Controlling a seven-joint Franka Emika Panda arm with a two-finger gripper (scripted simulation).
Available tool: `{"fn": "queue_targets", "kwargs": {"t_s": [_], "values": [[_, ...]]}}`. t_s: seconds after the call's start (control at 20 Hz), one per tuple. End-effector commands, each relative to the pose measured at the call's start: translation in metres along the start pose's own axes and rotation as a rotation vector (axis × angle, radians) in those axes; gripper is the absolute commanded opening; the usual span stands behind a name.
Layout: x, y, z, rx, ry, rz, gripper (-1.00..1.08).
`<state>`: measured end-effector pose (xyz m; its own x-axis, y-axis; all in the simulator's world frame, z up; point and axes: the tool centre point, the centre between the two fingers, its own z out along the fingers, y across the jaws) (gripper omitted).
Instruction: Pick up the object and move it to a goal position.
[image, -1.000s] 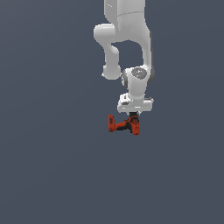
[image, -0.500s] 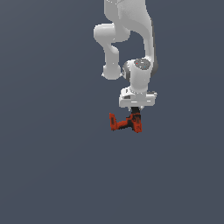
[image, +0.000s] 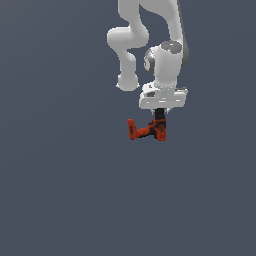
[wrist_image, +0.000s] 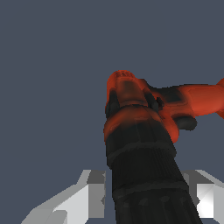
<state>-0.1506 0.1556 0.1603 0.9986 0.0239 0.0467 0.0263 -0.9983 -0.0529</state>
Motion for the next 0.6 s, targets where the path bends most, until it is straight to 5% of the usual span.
{"fn": "queue_targets", "kwargs": {"t_s": [0.0, 0.55], "values": [[0.001, -0.006, -0.027, 0.001, 0.007, -0.001, -1.0], [-0.005, -0.027, -0.131, 0.001, 0.007, -0.001, -1.0]]}}
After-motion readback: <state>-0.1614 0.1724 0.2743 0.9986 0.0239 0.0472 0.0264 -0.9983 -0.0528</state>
